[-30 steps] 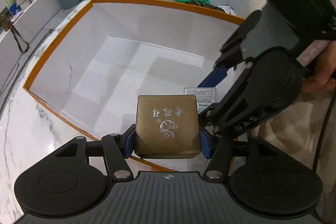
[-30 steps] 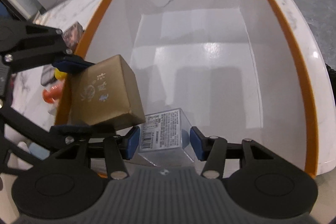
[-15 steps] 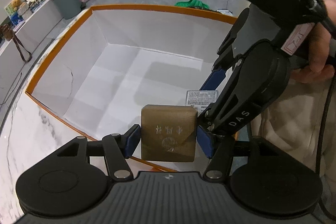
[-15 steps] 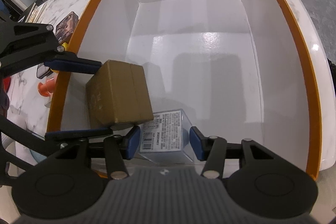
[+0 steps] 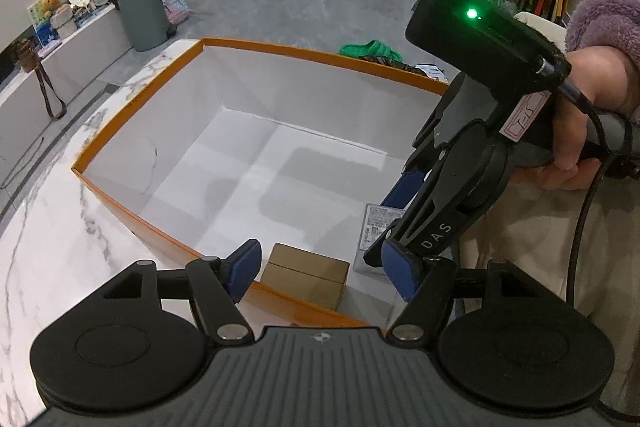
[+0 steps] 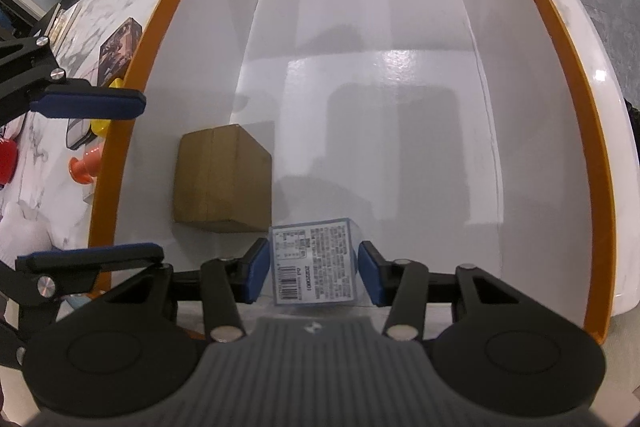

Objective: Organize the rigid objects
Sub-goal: 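Carry both boxes into the orange box and open both tools to release them, then grasp the pink upright bottle with the right tool while the left tool reaches the Vaseline tube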

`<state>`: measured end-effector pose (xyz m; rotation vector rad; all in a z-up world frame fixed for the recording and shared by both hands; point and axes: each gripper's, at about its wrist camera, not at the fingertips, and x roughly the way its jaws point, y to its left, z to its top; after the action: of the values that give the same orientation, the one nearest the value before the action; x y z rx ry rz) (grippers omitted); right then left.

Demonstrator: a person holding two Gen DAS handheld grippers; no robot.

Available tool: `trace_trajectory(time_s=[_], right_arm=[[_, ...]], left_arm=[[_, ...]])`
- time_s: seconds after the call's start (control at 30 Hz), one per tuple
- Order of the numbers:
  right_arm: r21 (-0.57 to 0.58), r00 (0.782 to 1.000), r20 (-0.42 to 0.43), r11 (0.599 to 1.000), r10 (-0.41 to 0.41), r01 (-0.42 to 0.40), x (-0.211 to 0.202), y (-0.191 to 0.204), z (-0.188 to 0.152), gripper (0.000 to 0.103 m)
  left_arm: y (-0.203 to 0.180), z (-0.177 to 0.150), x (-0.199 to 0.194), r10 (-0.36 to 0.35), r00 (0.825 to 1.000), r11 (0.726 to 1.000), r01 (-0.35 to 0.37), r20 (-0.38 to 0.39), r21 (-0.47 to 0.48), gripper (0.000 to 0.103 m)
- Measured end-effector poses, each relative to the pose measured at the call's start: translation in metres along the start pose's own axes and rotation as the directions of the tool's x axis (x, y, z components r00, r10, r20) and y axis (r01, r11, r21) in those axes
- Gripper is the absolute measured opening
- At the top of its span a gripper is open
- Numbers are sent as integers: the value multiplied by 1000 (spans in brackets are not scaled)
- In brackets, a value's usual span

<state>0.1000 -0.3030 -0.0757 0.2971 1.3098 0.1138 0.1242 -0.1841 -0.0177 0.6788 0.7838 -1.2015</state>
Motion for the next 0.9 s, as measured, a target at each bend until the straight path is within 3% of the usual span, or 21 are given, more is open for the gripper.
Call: trace_trajectory(time_s=[0.13, 0.27, 0.4, 0.57, 0.73, 0.83, 0.9], right_arm=[[11, 997, -21, 997, 72, -71, 6, 6, 0, 49], [8, 997, -30, 998, 70, -70, 8, 13, 3, 50], [-40, 999, 38, 999, 15, -13, -9, 21, 0, 51], [-63, 992, 123, 998, 9, -1, -40, 25, -6, 50], [-118, 973, 226, 993, 41, -14, -74, 35, -25, 50], [-136, 960, 272, 990, 70, -34, -85, 46, -41, 50], [-128, 953, 288, 990, 99, -64, -90, 53, -53, 50]], left_arm=[[-1, 1, -8, 18, 1000, 1000, -18, 10, 3, 81], [-1, -1, -22, 28, 999, 999, -28, 22, -17, 83], [-4, 1, -39, 50, 998, 998, -50, 24, -30, 83], [-9, 5, -69, 109, 994, 992, -107, 27, -69, 83], [-14, -2, -101, 185, 983, 972, -186, -15, -142, 80], [-14, -13, -111, 199, 980, 956, -197, -16, -218, 79], [-12, -23, -110, 251, 967, 919, -252, -42, -303, 77]])
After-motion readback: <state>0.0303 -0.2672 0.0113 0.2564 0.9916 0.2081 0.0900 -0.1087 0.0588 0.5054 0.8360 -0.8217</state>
